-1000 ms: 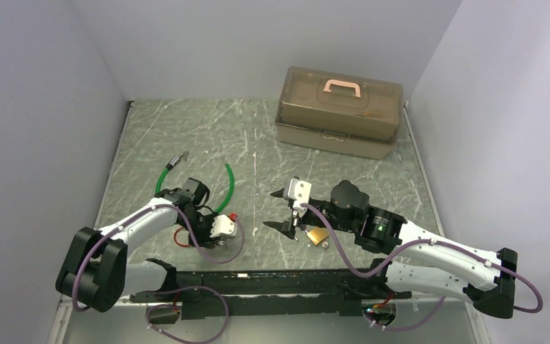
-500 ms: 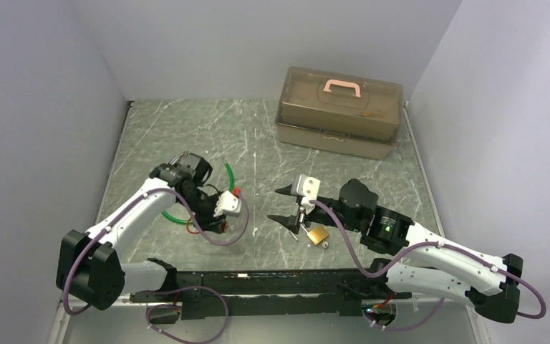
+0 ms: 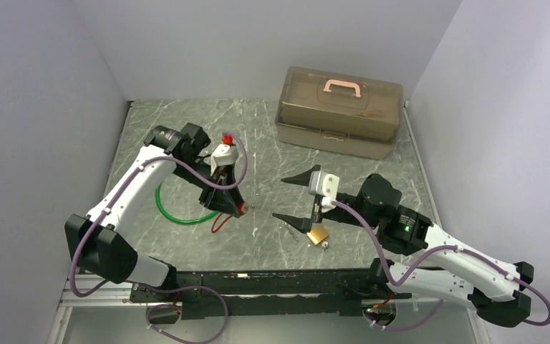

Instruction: Unlock with the key

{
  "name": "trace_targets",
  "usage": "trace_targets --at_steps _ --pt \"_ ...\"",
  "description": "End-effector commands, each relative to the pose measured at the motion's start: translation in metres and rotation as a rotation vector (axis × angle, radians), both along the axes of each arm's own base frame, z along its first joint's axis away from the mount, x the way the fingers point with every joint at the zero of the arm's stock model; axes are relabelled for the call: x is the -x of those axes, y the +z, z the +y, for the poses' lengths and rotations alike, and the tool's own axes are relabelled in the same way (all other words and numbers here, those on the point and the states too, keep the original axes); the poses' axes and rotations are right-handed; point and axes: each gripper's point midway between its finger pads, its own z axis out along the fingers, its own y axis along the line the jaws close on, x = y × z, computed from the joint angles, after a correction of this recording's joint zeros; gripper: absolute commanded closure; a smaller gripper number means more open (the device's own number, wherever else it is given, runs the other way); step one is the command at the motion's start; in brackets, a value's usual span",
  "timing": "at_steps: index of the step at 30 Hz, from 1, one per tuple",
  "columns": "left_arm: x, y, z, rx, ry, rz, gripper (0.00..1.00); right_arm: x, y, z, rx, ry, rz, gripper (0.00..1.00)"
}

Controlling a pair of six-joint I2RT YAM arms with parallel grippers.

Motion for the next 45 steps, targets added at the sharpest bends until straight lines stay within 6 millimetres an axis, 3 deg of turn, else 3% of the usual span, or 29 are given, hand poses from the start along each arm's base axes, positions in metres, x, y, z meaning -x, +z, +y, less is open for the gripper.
trace_targets --at_steps 1,4,10,17,27,30,36,45 --pt "0.019 0.085 -0.016 0.289 0.005 0.138 0.95 0.012 0.037 0.000 -0.016 0.081 -0.107 0.20" --pt "0.022 0.108 -0.018 0.381 -0.002 0.192 0.95 0.019 0.058 -0.002 -0.035 0.119 -0.158 0.20" --pt "0.033 0.123 -0.015 0.448 -0.017 0.210 0.96 0.032 0.082 0.003 -0.048 0.220 -0.230 0.20" --pt "0.043 0.147 -0.012 0.506 -0.043 0.183 0.96 0.034 0.074 0.025 0.012 0.316 -0.221 0.28" --pt "0.056 0.155 -0.007 0.525 -0.063 0.138 0.96 0.037 0.083 0.032 0.041 0.392 -0.252 0.50" --pt "0.059 0.154 -0.007 0.526 -0.067 0.134 0.96 0.035 0.083 0.034 0.042 0.394 -0.249 0.49" --pt "0.063 0.157 -0.005 0.533 -0.074 0.115 0.96 0.030 0.077 0.040 0.027 0.378 -0.224 0.35" --pt "0.065 0.157 -0.004 0.540 -0.078 0.100 0.96 0.027 0.074 0.052 -0.008 0.392 -0.209 0.33"
